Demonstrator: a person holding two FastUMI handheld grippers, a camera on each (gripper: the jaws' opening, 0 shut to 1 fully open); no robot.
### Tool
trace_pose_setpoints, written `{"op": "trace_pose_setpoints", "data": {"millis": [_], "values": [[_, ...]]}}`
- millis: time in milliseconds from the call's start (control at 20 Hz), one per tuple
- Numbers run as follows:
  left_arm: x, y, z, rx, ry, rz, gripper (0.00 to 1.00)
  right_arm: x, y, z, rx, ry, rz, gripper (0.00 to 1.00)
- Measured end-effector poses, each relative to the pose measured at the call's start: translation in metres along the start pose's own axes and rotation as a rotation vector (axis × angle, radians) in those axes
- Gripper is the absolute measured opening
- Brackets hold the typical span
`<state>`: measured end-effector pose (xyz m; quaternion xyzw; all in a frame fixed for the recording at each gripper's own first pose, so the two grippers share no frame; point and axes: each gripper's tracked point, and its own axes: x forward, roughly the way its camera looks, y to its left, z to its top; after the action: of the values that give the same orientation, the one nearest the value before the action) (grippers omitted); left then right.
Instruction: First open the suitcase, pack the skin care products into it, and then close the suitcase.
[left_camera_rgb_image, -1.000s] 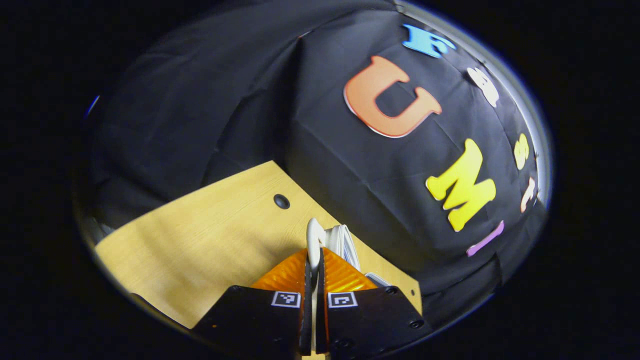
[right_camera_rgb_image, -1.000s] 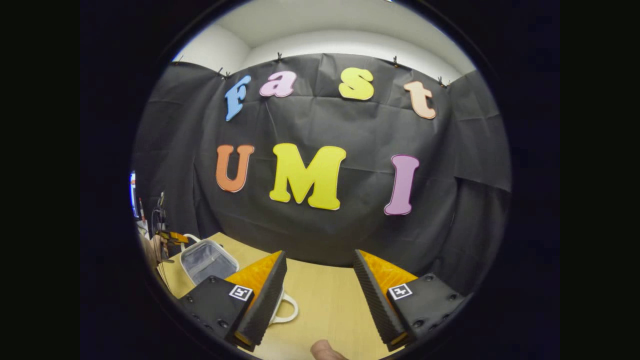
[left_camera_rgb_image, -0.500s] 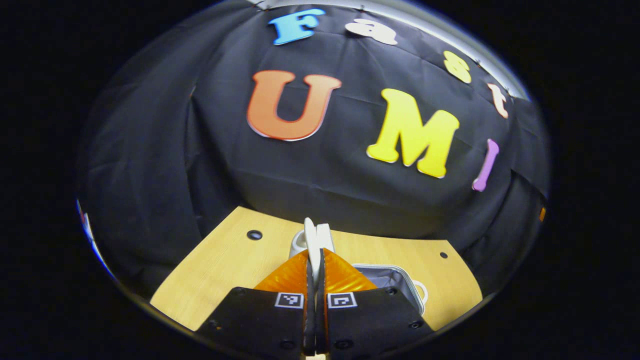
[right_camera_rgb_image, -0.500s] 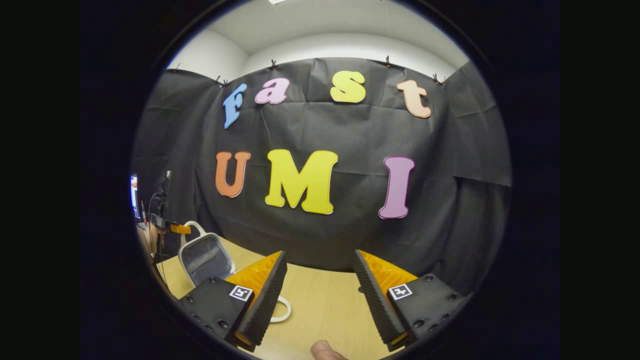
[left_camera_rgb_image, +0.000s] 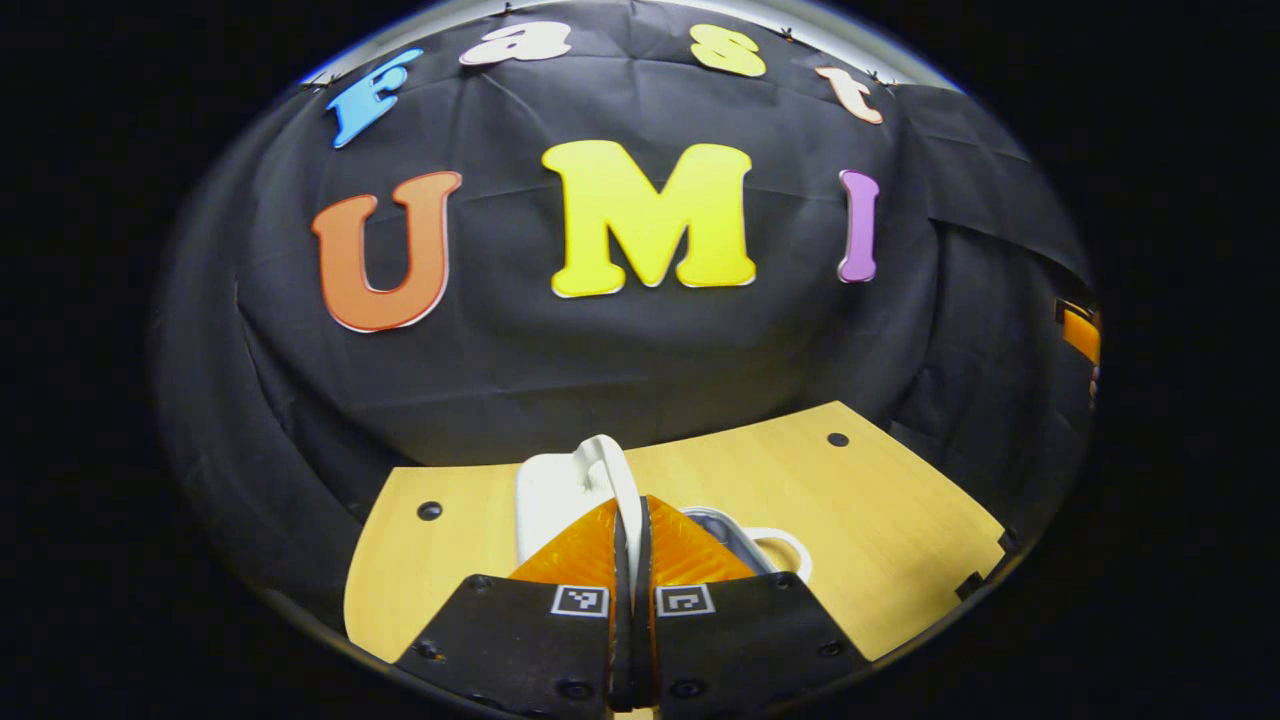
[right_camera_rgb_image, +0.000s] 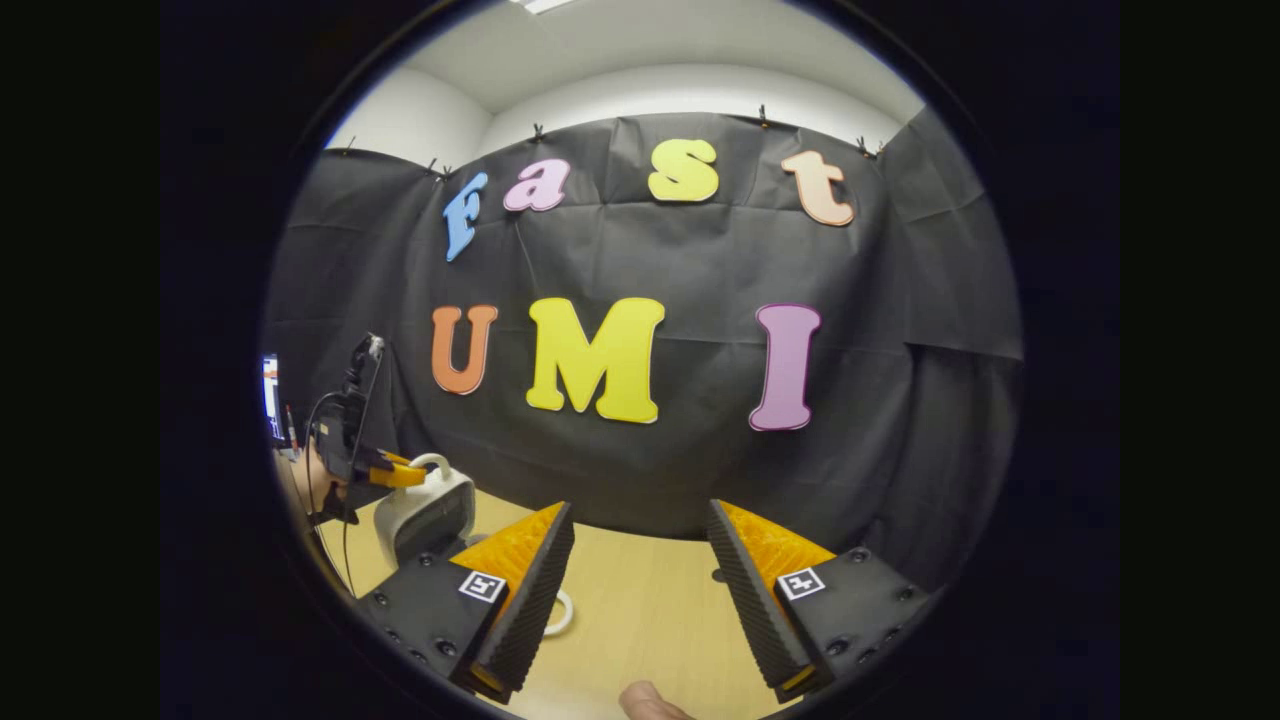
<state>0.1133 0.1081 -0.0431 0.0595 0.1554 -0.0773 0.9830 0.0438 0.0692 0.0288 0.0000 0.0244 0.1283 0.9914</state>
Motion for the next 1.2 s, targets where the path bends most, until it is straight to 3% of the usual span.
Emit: {"op": "trace_pose_setpoints", "data": {"millis": [250,450,900,1200], "values": [[0.035,-0.083,-0.029,-0.006,0.061,-0.108,0.03,-0.009,-0.028,-0.008,0.001,0.025,-0.022,0.80],[0.062,-0.122,-0.054,0.000,0.130,-0.134,0.04,-0.015,-0.045,-0.007,0.016,0.034,-0.047,0.80],[0.106,-0.170,-0.114,0.080,0.287,-0.096,0.04,-0.033,-0.086,-0.028,0.060,0.077,-0.129,0.80],[0.119,-0.186,-0.143,0.089,0.350,-0.075,0.05,-0.034,-0.092,-0.041,0.101,0.112,-0.146,0.80]]}}
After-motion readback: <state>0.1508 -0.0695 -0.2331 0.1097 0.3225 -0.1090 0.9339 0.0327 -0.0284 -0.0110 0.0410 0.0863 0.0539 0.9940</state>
